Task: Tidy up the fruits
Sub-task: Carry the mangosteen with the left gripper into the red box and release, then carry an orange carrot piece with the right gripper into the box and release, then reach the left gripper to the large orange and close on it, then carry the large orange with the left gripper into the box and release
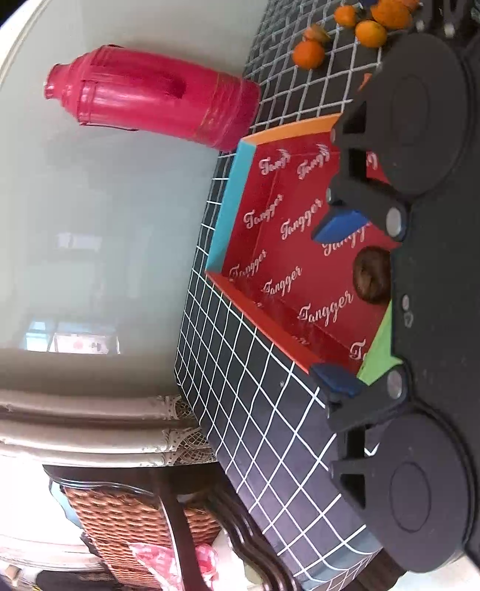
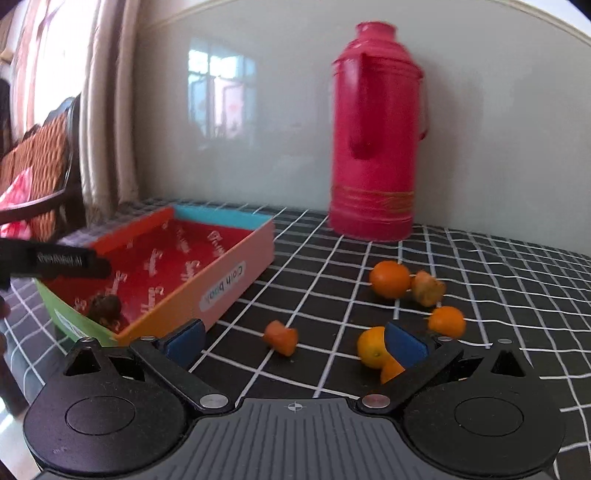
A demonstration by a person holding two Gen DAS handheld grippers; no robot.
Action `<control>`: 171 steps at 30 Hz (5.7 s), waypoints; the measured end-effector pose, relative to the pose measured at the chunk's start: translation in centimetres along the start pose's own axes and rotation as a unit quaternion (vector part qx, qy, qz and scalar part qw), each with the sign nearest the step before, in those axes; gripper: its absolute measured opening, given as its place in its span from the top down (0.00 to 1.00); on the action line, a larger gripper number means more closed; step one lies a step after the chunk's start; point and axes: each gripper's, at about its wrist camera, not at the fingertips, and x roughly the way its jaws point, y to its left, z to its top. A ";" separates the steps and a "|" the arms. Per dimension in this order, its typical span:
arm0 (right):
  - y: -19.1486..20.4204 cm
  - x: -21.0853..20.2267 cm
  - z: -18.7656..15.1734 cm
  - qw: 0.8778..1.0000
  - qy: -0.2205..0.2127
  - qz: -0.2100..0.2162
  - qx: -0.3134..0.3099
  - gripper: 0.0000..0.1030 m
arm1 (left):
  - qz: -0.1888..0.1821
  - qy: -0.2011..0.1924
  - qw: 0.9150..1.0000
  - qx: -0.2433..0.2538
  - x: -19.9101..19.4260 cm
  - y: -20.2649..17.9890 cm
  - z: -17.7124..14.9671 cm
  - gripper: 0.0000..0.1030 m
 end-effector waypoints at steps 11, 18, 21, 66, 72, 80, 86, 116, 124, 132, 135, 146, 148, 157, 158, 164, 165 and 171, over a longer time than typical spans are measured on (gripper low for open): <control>0.2 4.5 0.7 0.998 0.066 0.010 0.017 0.54 | -0.034 -0.057 0.998 -0.017 -3.0 0.8 0.2 0.22; 0.1 5.7 0.9 0.997 0.072 0.000 0.028 0.54 | -0.019 -0.072 0.997 -0.034 -3.6 2.2 0.4 0.19; 0.2 5.9 0.8 0.997 0.067 -0.004 0.026 0.74 | -0.012 -0.069 0.997 -0.042 -3.5 2.8 0.4 0.19; 2.6 -2.4 2.3 0.992 -0.124 0.019 0.007 0.00 | 0.032 -0.068 0.995 -0.061 -4.0 5.2 -0.8 0.15; -2.6 -4.7 2.2 0.982 -0.145 -0.112 0.054 0.00 | -0.025 -0.092 0.995 -0.015 -4.7 0.6 -1.0 0.15; -10.2 -7.4 1.1 0.955 -0.134 -0.227 0.140 0.00 | -0.124 -0.091 0.987 0.048 -5.0 -6.6 -2.2 0.15; -13.0 -10.2 -0.4 0.939 -0.142 -0.268 0.158 0.00 | -0.150 -0.083 0.980 0.101 -4.4 -11.5 -3.7 0.17; -17.3 -12.9 -1.8 0.894 -0.134 -0.399 0.155 0.00 | -0.248 0.007 0.959 0.139 -1.9 -19.9 -7.4 0.67; -18.2 -13.1 -2.1 0.899 -0.127 -0.380 0.174 0.00 | -0.253 0.013 0.959 0.129 -1.3 -20.3 -7.7 0.75; -18.1 -12.9 -2.1 0.905 -0.129 -0.366 0.175 0.00 | -0.255 -0.001 0.959 0.121 -1.5 -19.8 -7.6 0.77; -17.9 -12.9 -2.0 0.907 -0.131 -0.361 0.175 0.00 | -0.250 -0.025 0.959 0.133 -2.1 -19.6 -7.4 0.77; -16.7 -12.1 -1.4 0.916 -0.132 -0.336 0.173 0.00 | -0.177 -0.112 0.972 0.107 -3.8 -15.3 -4.5 0.77; -16.3 -11.8 -1.2 0.919 -0.132 -0.332 0.170 0.00 | -0.154 -0.120 0.976 0.099 -3.9 -14.0 -3.9 0.77; -14.3 -10.1 -0.4 0.934 -0.122 -0.298 0.153 0.00 | -0.067 -0.091 0.993 0.042 -2.5 -8.3 -2.0 0.77; -14.1 -9.8 -0.4 0.938 -0.118 -0.289 0.150 0.00 | -0.059 -0.082 0.994 0.035 -2.2 -7.6 -1.9 0.77; -12.7 -7.8 -0.8 0.963 -0.078 -0.223 0.129 0.00 | -0.036 -0.027 0.999 0.009 -0.7 -5.4 -1.8 0.77; -12.6 -7.4 -0.9 0.967 -0.069 -0.212 0.126 0.00 | -0.035 -0.015 0.999 0.004 -0.3 -5.1 -1.9 0.76; -11.2 -5.4 -2.1 0.982 -0.020 -0.153 0.108 0.00 | -0.031 -0.013 0.999 -0.006 -0.8 -4.6 -2.1 0.72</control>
